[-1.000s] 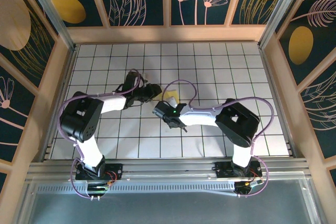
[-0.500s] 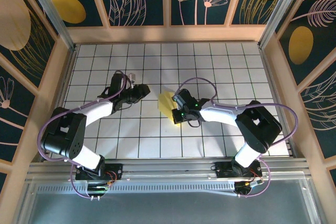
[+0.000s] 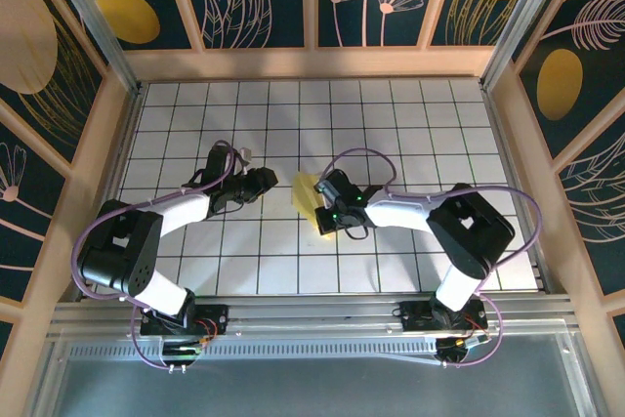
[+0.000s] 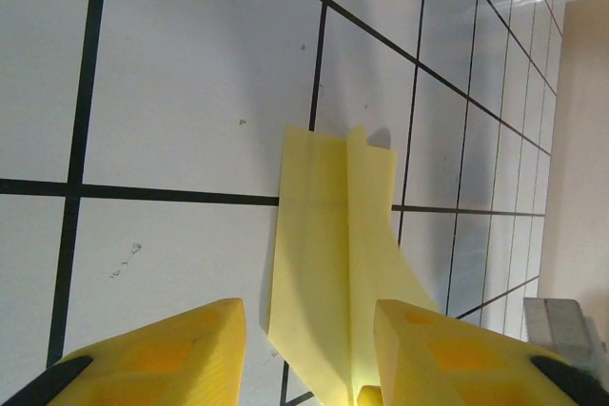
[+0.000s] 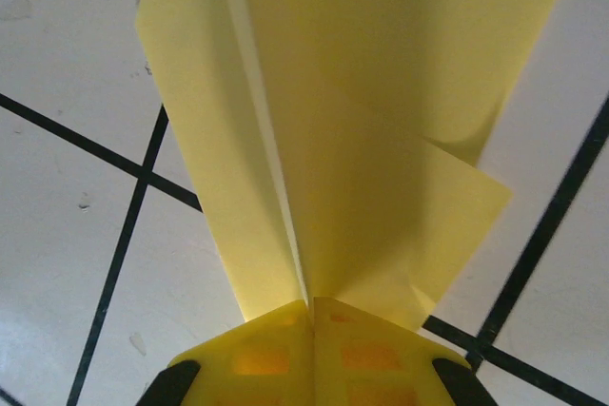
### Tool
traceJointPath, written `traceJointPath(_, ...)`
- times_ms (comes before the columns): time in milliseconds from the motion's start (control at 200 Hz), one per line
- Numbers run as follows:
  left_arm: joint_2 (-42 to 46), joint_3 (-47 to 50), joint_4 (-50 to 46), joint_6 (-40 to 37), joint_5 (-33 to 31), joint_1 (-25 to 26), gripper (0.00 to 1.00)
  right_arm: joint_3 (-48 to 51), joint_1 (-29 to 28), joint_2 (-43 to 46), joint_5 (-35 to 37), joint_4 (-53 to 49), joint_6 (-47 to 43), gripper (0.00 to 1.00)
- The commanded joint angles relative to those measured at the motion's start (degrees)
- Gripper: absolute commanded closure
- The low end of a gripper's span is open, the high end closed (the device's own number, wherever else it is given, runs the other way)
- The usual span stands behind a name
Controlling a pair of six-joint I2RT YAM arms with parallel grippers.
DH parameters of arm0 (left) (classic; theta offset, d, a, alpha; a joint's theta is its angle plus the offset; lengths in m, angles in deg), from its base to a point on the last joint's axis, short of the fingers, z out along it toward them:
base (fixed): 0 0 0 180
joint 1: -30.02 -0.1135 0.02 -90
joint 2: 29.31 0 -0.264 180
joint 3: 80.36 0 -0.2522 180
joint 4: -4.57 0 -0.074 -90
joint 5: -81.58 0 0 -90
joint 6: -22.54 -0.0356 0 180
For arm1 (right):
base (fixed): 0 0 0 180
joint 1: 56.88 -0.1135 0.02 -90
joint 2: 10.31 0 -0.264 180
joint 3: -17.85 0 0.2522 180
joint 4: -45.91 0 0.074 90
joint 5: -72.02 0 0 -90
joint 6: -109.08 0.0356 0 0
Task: Fold a paper plane with a square sheet of paper (fold left side to right side)
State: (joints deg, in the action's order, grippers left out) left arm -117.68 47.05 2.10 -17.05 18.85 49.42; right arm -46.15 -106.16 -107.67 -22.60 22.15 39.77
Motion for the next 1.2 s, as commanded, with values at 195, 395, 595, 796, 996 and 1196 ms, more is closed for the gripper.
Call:
traceJointPath(195, -2.3, 2.7, 4.9, 2.5, 3.8, 1.6, 0.6, -5.5, -3.2, -4.3, 7.7, -5.7, -1.0, 1.0)
traceJointPath(395, -3.9, 2.5, 6.6, 3.7, 4.3, 3.4, 0.6, -3.4, -1.3, -2.4, 0.4, -3.1, 0.0, 1.0)
traceJointPath(595, -5.0, 1.6, 7.4, 4.8, 4.6, 5.6, 0.6, 1.9, 1.9, -0.2, -9.2, 2.8, 1.1, 1.0)
traceJointPath(796, -5.5, 1.6, 8.1, 6.0, 4.5, 7.2, 0.6, 6.8, 5.0, 1.3, -15.2, 7.1, 2.1, 1.0)
traceJointPath(996, -7.2, 0.5, 9.3, 7.7, 4.6, 9.6, 0.6, 11.6, 9.2, 2.8, -23.3, 12.4, 3.2, 1.0)
traceJointPath(1196, -9.4, -2.2, 9.3, 8.2, 4.5, 12.0, 0.6, 13.2, 11.6, 2.9, -25.7, 12.8, 2.5, 1.0)
